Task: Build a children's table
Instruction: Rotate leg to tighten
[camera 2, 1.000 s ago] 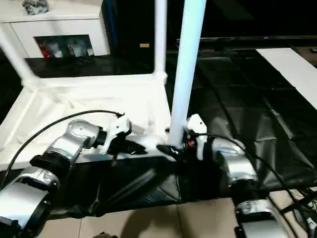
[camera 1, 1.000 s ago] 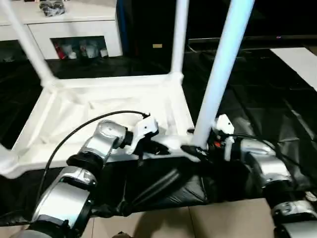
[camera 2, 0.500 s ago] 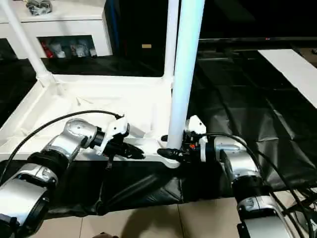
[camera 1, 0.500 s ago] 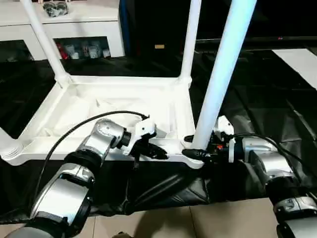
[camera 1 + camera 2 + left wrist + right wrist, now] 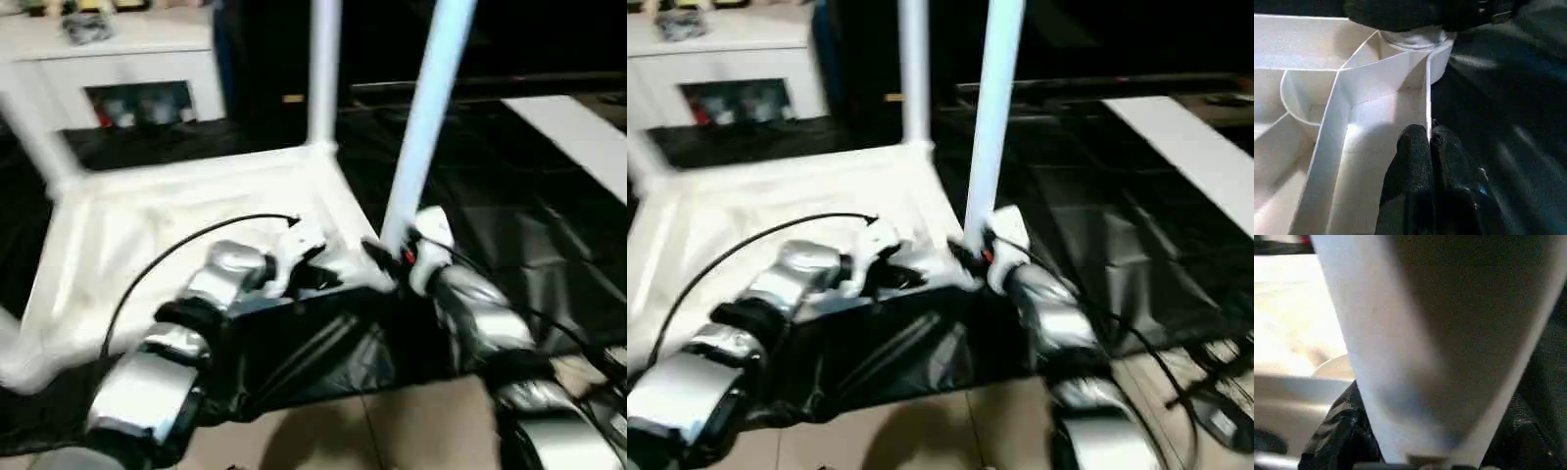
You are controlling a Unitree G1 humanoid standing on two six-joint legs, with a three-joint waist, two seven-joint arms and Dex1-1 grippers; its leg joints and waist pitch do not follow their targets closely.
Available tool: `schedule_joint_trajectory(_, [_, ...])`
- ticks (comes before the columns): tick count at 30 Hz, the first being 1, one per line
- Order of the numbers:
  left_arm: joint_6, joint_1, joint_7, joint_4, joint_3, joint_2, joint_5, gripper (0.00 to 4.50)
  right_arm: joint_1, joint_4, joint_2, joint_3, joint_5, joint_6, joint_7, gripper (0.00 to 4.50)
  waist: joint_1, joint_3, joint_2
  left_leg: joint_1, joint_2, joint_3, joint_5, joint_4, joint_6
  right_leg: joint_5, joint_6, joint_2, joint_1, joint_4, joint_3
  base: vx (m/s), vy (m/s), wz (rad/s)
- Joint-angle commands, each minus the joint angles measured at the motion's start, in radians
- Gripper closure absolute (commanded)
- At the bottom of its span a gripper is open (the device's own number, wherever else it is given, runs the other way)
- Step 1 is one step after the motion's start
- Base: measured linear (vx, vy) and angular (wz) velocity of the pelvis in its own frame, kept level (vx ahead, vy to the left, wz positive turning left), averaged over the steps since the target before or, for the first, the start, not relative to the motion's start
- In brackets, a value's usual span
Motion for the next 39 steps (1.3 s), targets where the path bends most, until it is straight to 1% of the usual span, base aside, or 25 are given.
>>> schedule_joint_trajectory(1, [-0.024, -0.01, -0.026, -0.01, -0.043, -0.094, -0.004, 4.5, 0.007, 0.049, 0.102, 0.081, -0.009, 0.03, 0.017, 2.11, -0.006, -0.039, -0.002, 0.013, 0.009, -0.026, -0.516, -0.077, -0.004, -0.65, -0.081, -0.032, 0.019, -0.106, 0.005, 0.0, 0.0, 0.0])
schedule_joint_trajectory(2, [-0.033, -0.006, -0.039, -0.015, -0.046, -0.086, -0.003, 4.5, 0.012, 0.039, 0.098, 0.084, -0.015, 0.012, 0.017, 1.77, -0.006, -0.041, 0.0, 0.009, 0.009, -0.027, -0.506, -0.081, 0.0, -0.629, -0.079, -0.032, 0.023, -0.106, 0.005, 0.0, 0.0, 0.0])
schedule_joint_trajectory(6, [-0.058, 0.006, -0.064, -0.026, -0.051, -0.061, 0.002, 4.5, 0.028, 0.008, 0.074, 0.066, -0.013, -0.017, 0.02, 1.73, 0.0, -0.043, -0.003, 0.012, 0.014, -0.023, -0.493, -0.082, 0.01, -0.527, -0.127, -0.031, 0.018, -0.098, 0.014, 0.0, 0.0, 0.0])
schedule_joint_trajectory(7, [-0.072, 0.011, -0.077, -0.028, -0.051, -0.045, 0.003, 4.5, 0.043, -0.021, 0.042, 0.056, -0.007, -0.017, 0.049, 1.37, 0.001, -0.044, -0.003, 0.008, 0.015, -0.021, -0.478, -0.084, 0.014, -0.48, -0.145, -0.03, 0.022, -0.091, 0.018, 0.0, 0.0, 0.0])
schedule_joint_trajectory(11, [-0.116, 0.022, -0.086, -0.022, -0.046, -0.015, 0.011, 4.5, 0.097, -0.107, -0.035, 0.044, 0.019, -0.011, 0.15, 1.05, 0.008, -0.05, -0.007, 0.006, 0.017, -0.012, -0.418, -0.08, 0.032, -0.355, -0.19, -0.029, 0.027, -0.078, 0.028, 0.0, 0.0, 0.0])
schedule_joint_trajectory(12, [-0.131, 0.028, -0.093, -0.021, -0.046, -0.003, 0.012, 4.5, 0.134, -0.163, -0.08, 0.051, 0.03, -0.009, 0.208, 0.92, 0.016, -0.052, -0.014, 0.008, 0.019, -0.003, -0.375, -0.074, 0.056, -0.289, -0.208, -0.026, 0.03, -0.071, 0.031, 0.0, 0.0, 0.0])
schedule_joint_trajectory(14, [-0.137, 0.033, -0.102, -0.025, -0.044, 0.005, 0.008, 4.5, 0.167, -0.218, -0.118, 0.052, 0.046, 0.001, 0.263, 0.82, 0.033, -0.05, -0.013, 0.016, 0.023, 0.008, -0.357, -0.069, 0.077, -0.265, -0.221, -0.024, 0.025, -0.07, 0.034, 0.026, -0.012, 0.09])
schedule_joint_trajectory(15, [-0.143, 0.039, -0.096, -0.031, -0.042, 0.011, 0.007, 4.5, 0.196, -0.265, -0.15, 0.049, 0.062, 0.011, 0.304, 0.82, 0.038, -0.055, -0.029, 0.007, 0.023, 0.012, -0.316, -0.064, 0.087, -0.251, -0.224, -0.026, 0.034, -0.062, 0.034, 0.05, -0.025, 0.1])
schedule_joint_trajectory(17, [-0.11, 0.042, -0.116, -0.073, -0.002, 0.02, -0.043, 4.5, 0.259, -0.388, -0.234, 0.008, 0.141, 0.065, 0.411, 0.82, 0.056, -0.06, -0.028, -0.001, 0.027, 0.011, -0.218, -0.059, 0.117, -0.18, -0.224, -0.03, 0.042, -0.047, 0.034, 0.025, -0.012, 0.05])
schedule_joint_trajectory(18, [-0.098, 0.044, -0.132, -0.094, 0.012, 0.026, -0.064, 4.06, 0.272, -0.419, -0.261, -0.009, 0.167, 0.083, 0.445, 0.8, 0.065, -0.061, -0.031, -0.008, 0.027, 0.011, -0.172, -0.053, 0.138, -0.128, -0.232, -0.03, 0.043, -0.039, 0.034, 0.0, 0.0, 0.0])
schedule_joint_trajectory(21, [-0.009, 0.065, -0.174, -0.201, 0.046, 0.052, -0.125, 3.84, 0.297, -0.471, -0.333, -0.044, 0.22, 0.123, 0.534, 0.8, 0.07, -0.065, -0.03, -0.016, 0.022, 0.011, -0.136, -0.044, 0.15, -0.071, -0.26, -0.031, 0.048, -0.023, 0.032, 0.0, 0.0, 0.0])
schedule_joint_trajectory(23, [0.079, 0.092, -0.219, -0.304, 0.058, 0.083, -0.165, 3.71, 0.314, -0.504, -0.381, -0.049, 0.247, 0.159, 0.587, 0.8, 0.07, -0.065, -0.027, -0.015, 0.026, 0.012, -0.128, -0.041, 0.154, -0.051, -0.281, -0.028, 0.042, -0.02, 0.032, 0.0, 0.0, 0.0])
schedule_joint_trajectory(24, [0.103, 0.099, -0.229, -0.331, 0.061, 0.091, -0.175, 3.6, 0.317, -0.511, -0.391, -0.048, 0.251, 0.166, 0.599, 0.8, 0.069, -0.062, -0.027, -0.018, 0.026, 0.013, -0.134, -0.041, 0.154, -0.068, -0.281, -0.025, 0.038, -0.023, 0.03, 0.0, 0.0, 0.0])
schedule_joint_trajectory(25, [0.193, 0.141, -0.279, -0.45, 0.06, 0.136, -0.21, 3.52, 0.331, -0.547, -0.426, -0.042, 0.27, 0.203, 0.643, 0.8, 0.067, -0.06, -0.026, -0.018, 0.028, 0.01, -0.151, -0.044, 0.144, -0.098, -0.278, -0.027, 0.042, -0.023, 0.03, 0.0, 0.0, 0.0])
schedule_joint_trajectory(26, [0.193, 0.141, -0.279, -0.45, 0.06, 0.136, -0.21, 3.46, 0.331, -0.547, -0.426, -0.042, 0.27, 0.203, 0.643, 0.8, 0.068, -0.058, -0.025, -0.015, 0.029, 0.011, -0.159, -0.046, 0.139, -0.116, -0.275, -0.025, 0.039, -0.026, 0.031, 0.0, 0.0, 0.0])
schedule_joint_trajectory(27, [0.259, 0.177, -0.316, -0.528, 0.051, 0.172, -0.23, 3.41, 0.337, -0.566, -0.444, -0.034, 0.281, 0.23, 0.672, 0.8, 0.067, -0.056, -0.016, -0.012, 0.028, 0.012, -0.176, -0.046, 0.13, -0.151, -0.267, -0.023, 0.032, -0.031, 0.031, 0.0, 0.0, 0.0])
schedule_joint_trajectory(29, [0.344, 0.233, -0.36, -0.634, 0.041, 0.224, -0.248, 3.33, 0.35, -0.605, -0.469, -0.018, 0.307, 0.279, 0.712, 0.8, 0.064, -0.055, -0.019, -0.013, 0.03, 0.01, -0.187, -0.05, 0.113, -0.176, -0.258, -0.022, 0.035, -0.032, 0.031, 0.0, 0.0, 0.0])
schedule_joint_trajectory(30, [0.35, 0.238, -0.363, -0.642, 0.04, 0.228, -0.249, 3.21, 0.352, -0.609, -0.471, -0.016, 0.309, 0.283, 0.715, 0.8, 0.064, -0.055, -0.014, -0.012, 0.031, 0.009, -0.189, -0.051, 0.106, -0.18, -0.255, -0.021, 0.035, -0.031, 0.031, 0.0, 0.0, 0.0])
schedule_joint_trajectory(31, [0.362, 0.25, -0.367, -0.661, 0.039, 0.237, -0.25, 3.07, 0.355, -0.618, -0.474, -0.011, 0.314, 0.29, 0.722, 0.8, 0.061, -0.052, -0.013, -0.01, 0.03, 0.011, -0.201, -0.053, 0.102, -0.196, -0.25, -0.017, 0.03, -0.036, 0.031, 0.0, 0.0, 0.0])
schedule_joint_trajectory(32, [0.382, 0.27, -0.374, -0.693, 0.037, 0.254, -0.251, 3.07, 0.36, -0.634, -0.478, -0.003, 0.322, 0.303, 0.732, 0.8, 0.063, -0.055, -0.014, -0.006, 0.031, 0.009, -0.209, -0.053, 0.087, -0.202, -0.246, -0.02, 0.033, -0.034, 0.032, 0.0, 0.0, 0.0])
schedule_joint_trajectory(34, [0.438, 0.349, -0.345, -0.781, 0.059, 0.297, -0.251, 2.95, 0.354, -0.677, -0.446, 0.04, 0.349, 0.349, 0.744, 0.8, 0.061, -0.05, -0.011, -0.011, 0.032, 0.006, -0.233, -0.06, 0.072, -0.229, -0.23, -0.02, 0.032, -0.036, 0.031, 0.0, 0.0, 0.0])
schedule_joint_trajectory(36, [0.499, 0.435, -0.309, -0.884, 0.086, 0.337, -0.274, 2.73, 0.339, -0.692, -0.386, 0.089, 0.346, 0.358, 0.728, 0.8, 0.058, -0.049, -0.017, -0.013, 0.032, 0.005, -0.255, -0.064, 0.055, -0.269, -0.216, -0.023, 0.03, -0.037, 0.031, 0.0, 0.0, 0.0])
schedule_joint_trajectory(37, [0.499, 0.435, -0.309, -0.884, 0.086, 0.337, -0.274, 2.62, 0.339, -0.692, -0.386, 0.089, 0.346, 0.358, 0.728, 0.8, 0.057, -0.051, -0.015, -0.012, 0.032, 0.003, -0.256, -0.064, 0.047, -0.275, -0.211, -0.023, 0.029, -0.036, 0.031, 0.0, 0.0, 0.0])
schedule_joint_trajectory(38, [0.575, 0.498, -0.265, -0.979, 0.116, 0.358, -0.293, 2.56, 0.305, -0.653, -0.316, 0.131, 0.323, 0.344, 0.709, 0.8, 0.058, -0.05, -0.036, -0.007, 0.029, 0.008, -0.268, -0.062, 0.044, -0.301, -0.201, -0.021, 0.023, -0.043, 0.032, 0.0, 0.0, 0.0])
schedule_joint_trajectory(39, [0.603, 0.524, -0.256, -1.017, 0.128, 0.372, -0.302, 2.52, 0.297, -0.648, -0.29, 0.146, 0.317, 0.347, 0.697, 0.8, 0.059, -0.054, -0.027, -0.007, 0.034, 0.002, -0.265, -0.062, 0.031, -0.287, -0.213, -0.029, 0.026, -0.03, 0.034, 0.0, 0.0, 0.0])
